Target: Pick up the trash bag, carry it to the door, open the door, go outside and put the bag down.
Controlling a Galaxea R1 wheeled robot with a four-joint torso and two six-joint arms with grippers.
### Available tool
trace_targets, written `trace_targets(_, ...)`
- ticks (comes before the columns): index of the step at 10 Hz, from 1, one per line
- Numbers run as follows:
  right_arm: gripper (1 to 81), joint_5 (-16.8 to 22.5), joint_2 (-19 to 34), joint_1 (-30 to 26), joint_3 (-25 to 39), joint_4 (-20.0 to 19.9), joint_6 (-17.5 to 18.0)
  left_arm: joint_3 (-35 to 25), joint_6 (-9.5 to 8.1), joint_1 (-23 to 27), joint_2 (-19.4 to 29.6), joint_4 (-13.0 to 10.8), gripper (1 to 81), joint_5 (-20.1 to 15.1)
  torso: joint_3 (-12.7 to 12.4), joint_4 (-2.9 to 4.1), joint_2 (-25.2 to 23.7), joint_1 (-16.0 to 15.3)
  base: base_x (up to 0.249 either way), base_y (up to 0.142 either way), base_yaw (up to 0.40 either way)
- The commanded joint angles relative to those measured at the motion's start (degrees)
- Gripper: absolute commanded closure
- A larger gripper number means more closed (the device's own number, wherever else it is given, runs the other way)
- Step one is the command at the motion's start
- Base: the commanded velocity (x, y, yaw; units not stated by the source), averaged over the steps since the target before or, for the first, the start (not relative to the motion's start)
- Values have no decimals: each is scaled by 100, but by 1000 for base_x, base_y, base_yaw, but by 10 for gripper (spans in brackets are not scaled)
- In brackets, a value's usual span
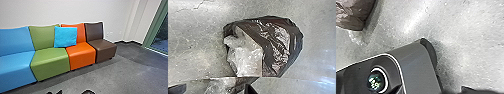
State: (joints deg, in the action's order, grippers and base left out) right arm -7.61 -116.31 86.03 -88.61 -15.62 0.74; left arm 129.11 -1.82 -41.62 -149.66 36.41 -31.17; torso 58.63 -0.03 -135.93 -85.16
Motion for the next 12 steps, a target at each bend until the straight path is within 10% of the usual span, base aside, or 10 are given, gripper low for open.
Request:
trace_targets(1,10,181,817,-90,416,-248,14,-8,-21,799,200,147,10,-407,0,0,11,5,0,0,0)
trace_targets(10,10,181,1011,-81,618,-776,49,-8,-29,1125,-257,314,10,-671,0,0,-684,-428,0,0,0)
trace_targets(12,10,181,1011,-90,627,-776,49,0,-29,1116,-363,269,10,-671,557,-126,-772,-476,0,0,0)
